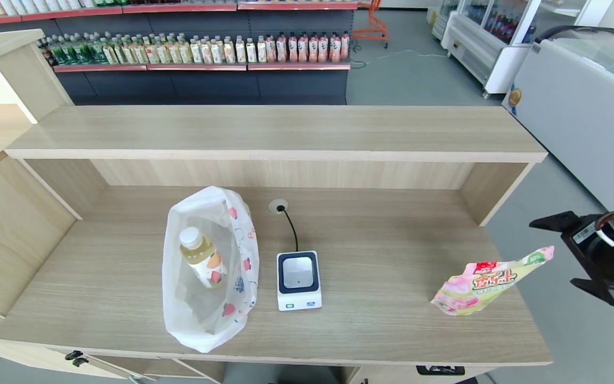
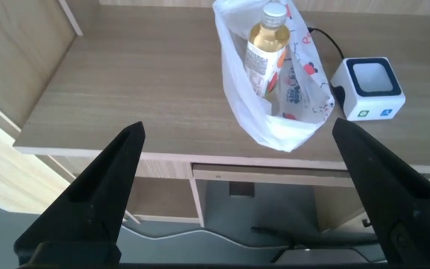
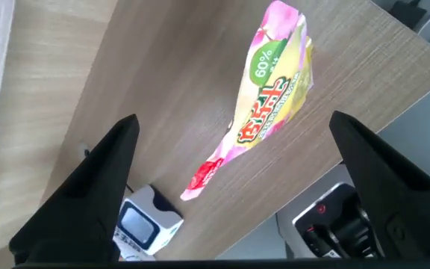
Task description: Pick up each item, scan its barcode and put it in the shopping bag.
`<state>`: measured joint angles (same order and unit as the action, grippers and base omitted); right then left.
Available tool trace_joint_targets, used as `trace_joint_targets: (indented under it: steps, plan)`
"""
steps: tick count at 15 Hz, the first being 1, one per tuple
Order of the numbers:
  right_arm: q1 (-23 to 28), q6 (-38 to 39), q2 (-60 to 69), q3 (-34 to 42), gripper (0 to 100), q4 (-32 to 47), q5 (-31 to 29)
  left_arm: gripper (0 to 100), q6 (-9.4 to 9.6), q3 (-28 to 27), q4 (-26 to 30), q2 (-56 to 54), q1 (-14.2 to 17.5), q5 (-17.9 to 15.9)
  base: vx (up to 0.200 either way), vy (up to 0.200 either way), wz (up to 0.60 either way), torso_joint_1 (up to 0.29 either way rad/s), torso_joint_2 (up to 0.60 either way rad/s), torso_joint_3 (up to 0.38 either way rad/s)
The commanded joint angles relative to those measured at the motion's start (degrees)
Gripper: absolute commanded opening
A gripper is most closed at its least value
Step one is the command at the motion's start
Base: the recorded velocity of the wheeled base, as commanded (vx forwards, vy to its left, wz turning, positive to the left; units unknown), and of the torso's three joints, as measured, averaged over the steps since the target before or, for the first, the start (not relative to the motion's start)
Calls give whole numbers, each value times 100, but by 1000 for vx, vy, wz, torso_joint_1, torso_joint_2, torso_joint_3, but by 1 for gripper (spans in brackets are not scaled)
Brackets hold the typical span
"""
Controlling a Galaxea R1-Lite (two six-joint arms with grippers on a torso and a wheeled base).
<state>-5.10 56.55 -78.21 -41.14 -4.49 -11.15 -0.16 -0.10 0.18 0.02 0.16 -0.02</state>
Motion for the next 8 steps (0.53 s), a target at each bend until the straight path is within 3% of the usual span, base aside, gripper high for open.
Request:
trace_joint_targets:
  steps: [1,8]
  plan:
    - [-9,66,-678,-113,100,-8,-168,100,-2,1,-1,-2,2,2,0,0,0,0,0,0]
    - [-528,576,-2910,-1036,100,-105,-642,100,-2,1,-1,-2,2,2,0,0,0,0,0,0]
